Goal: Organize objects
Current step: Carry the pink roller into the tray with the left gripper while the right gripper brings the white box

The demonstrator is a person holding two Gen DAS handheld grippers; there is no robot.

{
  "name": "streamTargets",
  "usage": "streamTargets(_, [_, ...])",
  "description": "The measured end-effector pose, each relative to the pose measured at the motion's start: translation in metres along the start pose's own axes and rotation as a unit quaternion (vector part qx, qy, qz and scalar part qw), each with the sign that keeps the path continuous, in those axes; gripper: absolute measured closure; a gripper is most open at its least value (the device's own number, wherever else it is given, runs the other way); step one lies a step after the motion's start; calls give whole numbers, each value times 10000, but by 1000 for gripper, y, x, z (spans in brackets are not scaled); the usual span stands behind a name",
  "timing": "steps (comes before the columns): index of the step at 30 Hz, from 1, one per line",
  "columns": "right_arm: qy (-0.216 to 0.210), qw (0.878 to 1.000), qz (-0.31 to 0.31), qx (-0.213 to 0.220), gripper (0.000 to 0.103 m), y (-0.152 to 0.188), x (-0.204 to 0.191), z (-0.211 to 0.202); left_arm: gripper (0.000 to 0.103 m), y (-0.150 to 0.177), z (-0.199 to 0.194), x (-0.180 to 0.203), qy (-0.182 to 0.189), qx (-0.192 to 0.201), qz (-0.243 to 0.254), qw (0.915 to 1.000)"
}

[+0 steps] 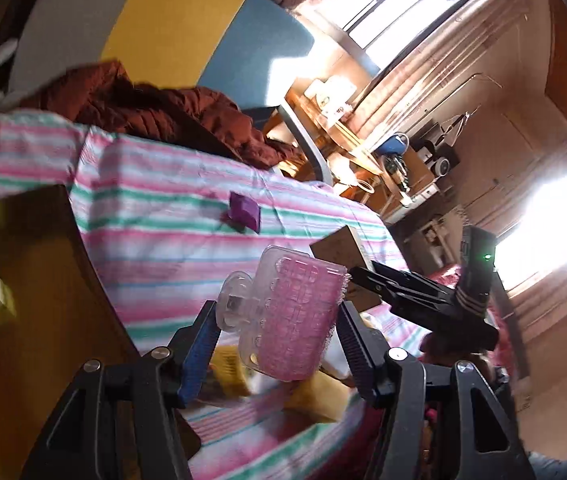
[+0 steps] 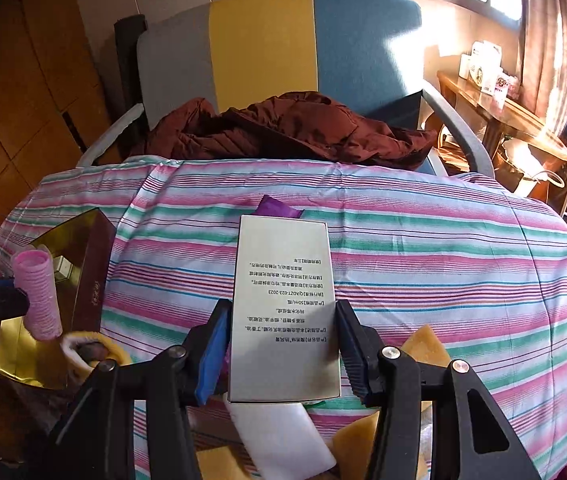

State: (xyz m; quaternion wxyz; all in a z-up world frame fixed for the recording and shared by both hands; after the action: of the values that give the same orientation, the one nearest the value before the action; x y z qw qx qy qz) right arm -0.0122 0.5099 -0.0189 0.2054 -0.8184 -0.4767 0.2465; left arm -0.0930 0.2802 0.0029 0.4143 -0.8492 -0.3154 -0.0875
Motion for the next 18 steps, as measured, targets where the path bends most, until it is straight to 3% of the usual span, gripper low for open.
streamTargets(1, [-47,10000,13,29,51,2,-3,-3,43,2,1,-2,-191,-85,113,9997])
streamTargets(3, [-111,9999,17,53,51,6,-10,-7,43,10,-1,-9,65,-169,-206,9996])
streamTargets(11, [-499,9987,-43,97,51,22,-56,-12,43,51,-48,-49,-782,-14,-515,9956])
streamTargets(18, [-1114,9927,-453,107,51,29,-137,-12,43,108,-121,-112,-1796,236,-1089,9774])
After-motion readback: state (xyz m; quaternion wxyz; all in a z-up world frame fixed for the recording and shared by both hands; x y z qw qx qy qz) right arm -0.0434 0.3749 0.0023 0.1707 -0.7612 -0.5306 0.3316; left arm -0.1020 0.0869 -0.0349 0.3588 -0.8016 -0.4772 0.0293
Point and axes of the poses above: each gripper's, at about its wrist camera, not at the fingertips, and z roughly the way its jaws point, x to its right, y to its underside, the point moved 6 cm from there along z, roughly the way its jaws point, and after that the axes turned 11 degrees about z, right-handed, at the moved point
